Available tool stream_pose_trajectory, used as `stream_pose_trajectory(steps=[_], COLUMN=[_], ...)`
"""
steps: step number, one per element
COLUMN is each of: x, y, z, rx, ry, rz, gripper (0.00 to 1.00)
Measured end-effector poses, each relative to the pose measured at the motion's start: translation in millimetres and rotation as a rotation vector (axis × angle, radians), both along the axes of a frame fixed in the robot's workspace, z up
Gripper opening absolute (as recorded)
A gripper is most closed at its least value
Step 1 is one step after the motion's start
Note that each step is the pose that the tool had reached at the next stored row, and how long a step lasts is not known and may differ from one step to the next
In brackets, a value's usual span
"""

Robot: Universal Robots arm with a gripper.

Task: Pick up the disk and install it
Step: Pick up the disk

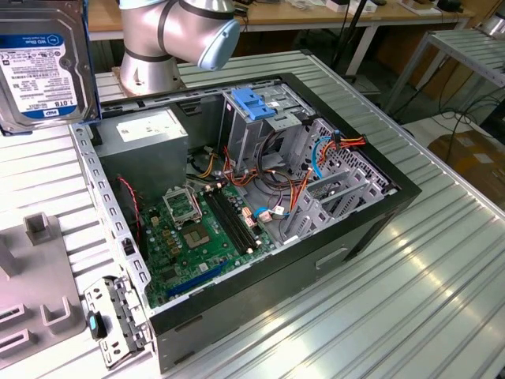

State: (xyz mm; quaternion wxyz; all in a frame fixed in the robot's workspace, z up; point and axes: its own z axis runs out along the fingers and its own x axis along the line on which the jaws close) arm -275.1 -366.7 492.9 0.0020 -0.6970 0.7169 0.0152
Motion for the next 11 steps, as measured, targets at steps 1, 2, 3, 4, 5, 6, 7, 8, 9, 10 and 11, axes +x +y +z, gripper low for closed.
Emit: stream_pose_trajectory(steps=[1, 2, 3, 4, 5, 6, 7, 8, 9, 10, 11], x=[2.1, 3.3, 4.8, 6.8, 8.8, 10.3, 11.5, 13.5, 15.5, 16.5, 18.1], y=[0.0, 0.0, 0.0, 0.0, 0.0, 0.0, 0.0, 0.0, 0.0, 0.0, 0.0], z=[0.0, 0.0, 0.0, 0.0, 0.0, 0.0, 0.0, 0.0, 0.0, 0.0, 0.0], rx=[0.0000, 0.0000, 0.0000, 0.0001, 0.0000, 0.0000, 0.0000, 0.0000, 0.0000, 0.0001, 0.0001], ry=[0.0001, 0.0002, 0.0003, 0.0003, 0.0005, 0.0006, 0.0006, 0.0007, 0.0008, 0.0008, 0.0008], rz=[0.000, 0.000, 0.000, 0.000, -0.001, -0.001, -0.001, -0.001, -0.001, -0.001, -0.001], gripper=[0.37, 0.37, 0.37, 0.37, 0.37, 0.37, 0.37, 0.37, 0.37, 0.37, 0.37])
